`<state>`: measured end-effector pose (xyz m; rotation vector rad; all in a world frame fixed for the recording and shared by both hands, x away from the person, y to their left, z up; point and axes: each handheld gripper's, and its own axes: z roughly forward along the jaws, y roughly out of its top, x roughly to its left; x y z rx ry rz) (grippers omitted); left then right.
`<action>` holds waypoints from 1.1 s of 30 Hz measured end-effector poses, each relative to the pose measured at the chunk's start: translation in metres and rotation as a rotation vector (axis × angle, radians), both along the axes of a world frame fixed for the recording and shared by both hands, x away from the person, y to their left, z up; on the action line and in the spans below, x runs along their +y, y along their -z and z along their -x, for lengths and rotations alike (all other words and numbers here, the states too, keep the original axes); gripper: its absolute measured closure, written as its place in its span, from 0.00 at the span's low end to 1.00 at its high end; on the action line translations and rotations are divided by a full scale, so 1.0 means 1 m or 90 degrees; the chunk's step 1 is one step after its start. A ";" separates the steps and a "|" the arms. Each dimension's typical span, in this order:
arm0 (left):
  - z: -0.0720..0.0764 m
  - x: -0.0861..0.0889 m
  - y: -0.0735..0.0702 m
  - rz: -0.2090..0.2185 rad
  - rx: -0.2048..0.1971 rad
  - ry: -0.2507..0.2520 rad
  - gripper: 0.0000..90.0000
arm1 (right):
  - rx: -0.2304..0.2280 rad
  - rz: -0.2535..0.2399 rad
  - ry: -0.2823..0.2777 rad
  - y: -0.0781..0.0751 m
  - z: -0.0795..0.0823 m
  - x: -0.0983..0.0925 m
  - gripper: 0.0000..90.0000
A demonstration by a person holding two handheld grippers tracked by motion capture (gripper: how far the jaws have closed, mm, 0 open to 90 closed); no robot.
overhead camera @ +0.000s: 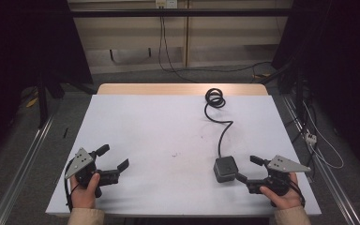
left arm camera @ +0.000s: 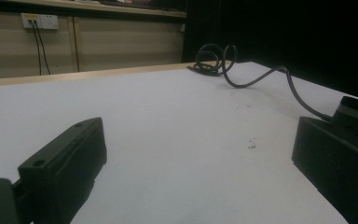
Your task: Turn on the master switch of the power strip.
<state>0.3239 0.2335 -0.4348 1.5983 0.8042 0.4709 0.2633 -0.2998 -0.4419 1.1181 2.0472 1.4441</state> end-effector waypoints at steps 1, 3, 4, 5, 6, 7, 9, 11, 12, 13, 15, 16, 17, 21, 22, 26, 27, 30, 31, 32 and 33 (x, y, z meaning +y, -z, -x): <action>0.000 0.000 0.000 0.000 0.000 0.000 0.03 | -0.001 0.000 0.002 0.000 0.000 -0.001 0.14; 0.000 0.000 0.000 0.001 0.001 0.000 0.03 | -0.002 0.000 0.004 0.000 0.001 -0.002 0.14; 0.000 0.000 0.000 -0.001 0.001 0.001 0.03 | -0.003 0.000 0.005 0.000 0.001 -0.003 0.14; 0.000 0.000 0.000 -0.001 0.001 0.001 0.03 | -0.003 0.000 0.005 0.000 0.001 -0.003 0.14; -0.001 0.000 0.000 -0.004 0.000 0.002 0.03 | -0.003 0.003 0.008 0.001 0.001 -0.004 0.14; -0.001 0.000 0.000 -0.004 0.000 0.002 0.03 | -0.002 0.005 0.009 0.001 0.002 -0.004 0.14; -0.001 0.000 0.000 -0.001 0.000 0.001 0.03 | -0.001 0.003 0.010 0.001 0.002 -0.005 0.14; -0.001 0.000 0.000 -0.002 0.001 0.002 0.03 | -0.001 0.005 0.011 0.002 0.002 -0.005 0.14; -0.001 0.000 0.001 -0.001 0.002 0.002 0.03 | -0.001 0.006 0.012 0.002 0.002 -0.006 0.14; -0.001 0.000 0.001 -0.001 0.002 0.002 0.03 | -0.001 0.006 0.012 0.002 0.002 -0.006 0.14; -0.001 0.000 0.000 -0.002 0.001 0.002 0.03 | -0.002 0.007 0.014 0.003 0.002 -0.006 0.14; -0.001 0.000 0.000 -0.003 0.000 0.002 0.03 | -0.001 0.010 0.014 0.003 0.002 -0.006 0.14; -0.001 0.000 0.000 -0.003 0.000 0.002 0.03 | 0.000 0.010 0.014 0.003 0.002 -0.006 0.14; -0.001 0.000 0.001 -0.004 0.002 0.002 0.03 | 0.000 0.012 0.017 0.004 0.002 -0.007 0.14; -0.001 0.000 0.001 -0.003 0.002 0.002 0.03 | 0.000 0.013 0.017 0.004 0.003 -0.007 0.14; 0.000 0.000 0.001 -0.003 0.002 0.002 0.03 | 0.001 0.017 0.018 0.004 0.004 -0.009 0.14; 0.000 0.000 0.001 -0.003 0.002 0.002 0.03 | 0.001 0.017 0.018 0.004 0.004 -0.009 0.14; 0.000 0.000 0.001 -0.003 0.002 0.001 0.03 | 0.002 0.017 0.021 0.006 0.004 -0.010 0.14; 0.000 0.000 0.001 -0.003 0.002 0.002 0.03 | 0.002 0.017 0.021 0.006 0.004 -0.010 0.14; 0.000 -0.001 0.001 -0.003 0.002 0.001 0.03 | 0.000 0.019 0.021 0.006 0.003 -0.010 0.14; -0.001 -0.001 0.001 -0.003 0.003 0.001 0.03 | 0.001 0.020 0.021 0.006 0.003 -0.010 0.14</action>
